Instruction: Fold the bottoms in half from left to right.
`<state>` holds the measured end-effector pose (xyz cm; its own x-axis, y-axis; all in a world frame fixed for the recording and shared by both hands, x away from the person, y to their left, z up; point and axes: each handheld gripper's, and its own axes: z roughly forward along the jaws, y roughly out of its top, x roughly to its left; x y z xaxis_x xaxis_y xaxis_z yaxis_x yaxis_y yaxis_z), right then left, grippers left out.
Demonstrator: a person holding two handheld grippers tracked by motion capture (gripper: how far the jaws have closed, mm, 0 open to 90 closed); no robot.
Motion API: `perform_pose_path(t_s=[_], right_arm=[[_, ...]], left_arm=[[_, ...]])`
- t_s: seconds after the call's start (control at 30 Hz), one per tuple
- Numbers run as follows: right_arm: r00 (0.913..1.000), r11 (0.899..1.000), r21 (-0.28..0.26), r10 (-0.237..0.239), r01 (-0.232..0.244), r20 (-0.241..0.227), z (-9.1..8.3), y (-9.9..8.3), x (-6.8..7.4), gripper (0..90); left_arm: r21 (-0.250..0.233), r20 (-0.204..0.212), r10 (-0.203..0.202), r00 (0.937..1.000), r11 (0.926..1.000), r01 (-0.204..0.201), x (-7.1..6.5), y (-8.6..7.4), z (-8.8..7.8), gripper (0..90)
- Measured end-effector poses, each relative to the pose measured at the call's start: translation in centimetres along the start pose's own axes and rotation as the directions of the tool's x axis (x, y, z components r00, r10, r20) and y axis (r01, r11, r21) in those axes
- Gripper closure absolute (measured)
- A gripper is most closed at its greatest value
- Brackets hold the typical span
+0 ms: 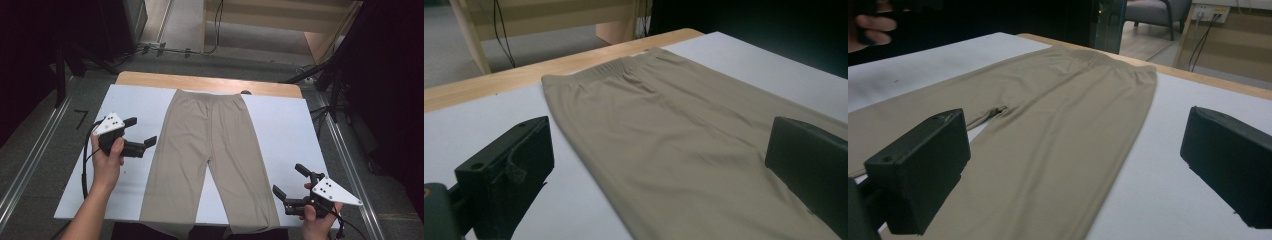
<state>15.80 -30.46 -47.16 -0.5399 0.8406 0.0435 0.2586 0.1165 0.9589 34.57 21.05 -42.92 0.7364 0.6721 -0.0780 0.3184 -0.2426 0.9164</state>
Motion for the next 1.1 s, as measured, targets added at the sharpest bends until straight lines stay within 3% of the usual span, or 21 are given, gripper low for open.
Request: perform_pose_path(t_s=[0.03, 0.07, 0.13, 0.37, 0.53, 0.67, 0.7, 0.77, 0.87, 0.93, 0.97, 1.03, 1.1], right_arm=[[1.0, 1.0, 0.0, 0.0, 0.0, 0.0, 0.0, 0.0, 0.0, 0.0], [1.0, 1.0, 0.004, -0.002, 0.002, -0.008, 0.1, -0.1, 0.2, 0.0], [0.9999, 1.0, 0.01, -0.005, 0.005, -0.01, 0.1, -0.2, 0.4, 0.0], [0.9996, 1.0, 0.009, -0.01, 0.01, -0.025, 0.4, -0.3, 0.4, 0.0], [0.9996, 1.0, 0.013, -0.02, 0.02, -0.02, 0.5, -0.4, 0.5, 0.0], [0.9996, 0.999, 0.024, -0.02, 0.02, -0.022, 0.6, -0.7, 0.4, 0.0], [0.9996, 0.999, 0.027, -0.021, 0.021, -0.02, 0.5, -0.7, 0.4, 0.0], [0.9996, 0.999, 0.03, -0.019, 0.019, -0.019, 0.5, -0.8, 0.3, 0.0], [0.9998, 0.999, 0.04, -0.01, 0.011, -0.017, 0.4, -1.1, 0.3, 0.0], [0.9997, 0.999, 0.046, -0.01, 0.011, -0.021, 0.3, -1.3, 0.3, 0.0], [0.9996, 0.998, 0.052, -0.019, 0.02, -0.02, 0.1, -1.4, 0.4, 0.0], [0.9995, 0.998, 0.056, -0.024, 0.025, -0.019, 0.0, -1.4, 0.6, 0.0], [0.9996, 0.998, 0.057, -0.023, 0.024, -0.017, -0.1, -1.4, 0.7, 0.0]], left_arm=[[0.0, 0.0, 0.0, 1.0, 1.0, 0.0, 0.0, 0.0, 0.0, 0.0], [0.001, 0.007, -0.011, 0.9999, 0.9999, 0.011, 0.7, 0.7, 1.2, 0.0], [0.003, 0.005, -0.014, 0.9999, 0.9999, 0.014, 1.1, 1.0, 1.8, 0.0], [0.028, 0.028, -0.039, 0.9988, 0.9989, 0.038, 3.6, 2.6, 6.2, 0.2], [0.052, 0.009, -0.076, 0.997, 0.9957, 0.076, 6.0, 3.2, 9.2, 5.9], [0.104, -0.016, -0.103, 0.9945, 0.9891, 0.104, 7.5, 3.9, 11.6, 14.7], [0.128, -0.03, -0.122, 0.9921, 0.984, 0.125, 8.2, 4.2, 12.9, 15.9], [0.139, -0.028, -0.137, 0.9901, 0.9803, 0.14, 8.5, 4.4, 13.5, 16.7], [0.177, -0.077, -0.148, 0.9859, 0.9712, 0.16, 9.1, 5.1, 15.4, 27.2], [0.215, -0.094, -0.164, 0.9821, 0.9599, 0.18, 9.5, 5.5, 16.8, 30.5], [0.246, -0.108, -0.167, 0.98, 0.9504, 0.189, 9.9, 5.7, 17.9, 33.2], [0.259, -0.114, -0.165, 0.9796, 0.9471, 0.19, 10.1, 5.7, 18.4, 36.0], [0.281, -0.131, -0.184, 0.9742, 0.9354, 0.214, 10.5, 5.4, 19.4, 36.2]])
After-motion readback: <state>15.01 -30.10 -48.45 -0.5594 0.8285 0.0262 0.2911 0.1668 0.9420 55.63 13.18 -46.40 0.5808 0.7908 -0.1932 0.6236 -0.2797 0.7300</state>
